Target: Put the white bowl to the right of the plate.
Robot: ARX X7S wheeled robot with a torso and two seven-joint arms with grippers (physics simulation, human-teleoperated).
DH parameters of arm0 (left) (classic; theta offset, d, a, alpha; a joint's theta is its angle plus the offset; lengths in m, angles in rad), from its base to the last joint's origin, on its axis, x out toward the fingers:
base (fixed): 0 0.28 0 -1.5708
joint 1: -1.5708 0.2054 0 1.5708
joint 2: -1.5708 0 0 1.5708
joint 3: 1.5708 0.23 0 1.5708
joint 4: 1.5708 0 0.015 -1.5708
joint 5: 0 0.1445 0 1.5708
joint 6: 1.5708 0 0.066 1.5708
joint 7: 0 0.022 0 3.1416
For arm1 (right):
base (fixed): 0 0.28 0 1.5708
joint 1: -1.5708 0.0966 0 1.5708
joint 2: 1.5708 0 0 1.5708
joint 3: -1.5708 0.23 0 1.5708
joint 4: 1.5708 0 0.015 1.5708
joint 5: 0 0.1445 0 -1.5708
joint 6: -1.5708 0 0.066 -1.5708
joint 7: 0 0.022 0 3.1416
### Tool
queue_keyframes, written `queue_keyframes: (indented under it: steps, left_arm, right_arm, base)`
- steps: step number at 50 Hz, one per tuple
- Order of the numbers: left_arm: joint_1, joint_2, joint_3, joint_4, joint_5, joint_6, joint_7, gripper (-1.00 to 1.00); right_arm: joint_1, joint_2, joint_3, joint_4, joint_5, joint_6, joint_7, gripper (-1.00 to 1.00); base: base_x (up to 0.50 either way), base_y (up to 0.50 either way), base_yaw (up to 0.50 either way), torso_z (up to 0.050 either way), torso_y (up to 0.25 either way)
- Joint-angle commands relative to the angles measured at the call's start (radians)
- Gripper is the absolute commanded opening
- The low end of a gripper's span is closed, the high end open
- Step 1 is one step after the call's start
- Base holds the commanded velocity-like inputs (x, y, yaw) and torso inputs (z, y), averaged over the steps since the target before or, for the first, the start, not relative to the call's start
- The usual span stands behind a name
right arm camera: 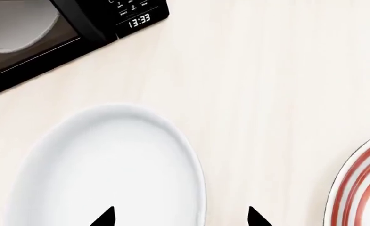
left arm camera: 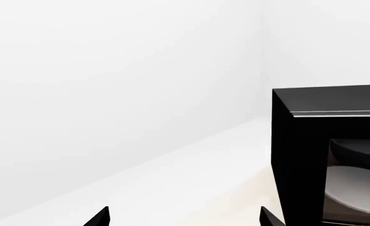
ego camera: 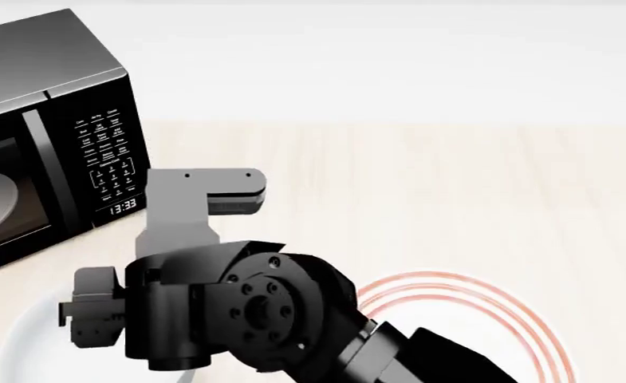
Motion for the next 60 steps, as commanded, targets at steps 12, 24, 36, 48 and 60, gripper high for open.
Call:
queue_keyframes:
  steps: [12, 24, 36, 48, 60]
  left_arm:
    - [0.012, -0.002, -0.004, 0.009, -0.008, 0.008, -0.005, 1.00]
    - [0.018, -0.002, 0.004, 0.011, -0.006, 0.016, -0.010, 1.00]
    - [0.022, -0.003, 0.002, 0.016, -0.012, 0.018, -0.013, 1.00]
    - [0.028, -0.003, 0.000, 0.020, -0.016, 0.021, -0.015, 1.00]
    - [0.032, -0.005, -0.001, 0.023, -0.021, 0.026, -0.018, 1.00]
  right_arm:
    - [0.051, -0.006, -0.293, 0.122, 0.182, -0.174, -0.168, 1.00]
    - [0.069, -0.006, -0.467, 0.174, 0.374, -0.297, -0.277, 1.00]
    - [0.056, -0.007, -0.536, 0.182, 0.406, -0.372, -0.263, 1.00]
    - [0.036, -0.007, -0.537, 0.198, 0.401, -0.381, -0.259, 1.00]
    - [0.025, -0.007, -0.538, 0.163, 0.360, -0.382, -0.256, 1.00]
  base:
    - [0.00, 0.00, 0.00, 0.000, 0.000]
    - [0.00, 0.00, 0.00, 0.000, 0.000]
    - [0.00, 0.00, 0.00, 0.000, 0.000]
    - [0.00, 0.00, 0.00, 0.000, 0.000]
    - [0.00, 0.00, 0.00, 0.000, 0.000]
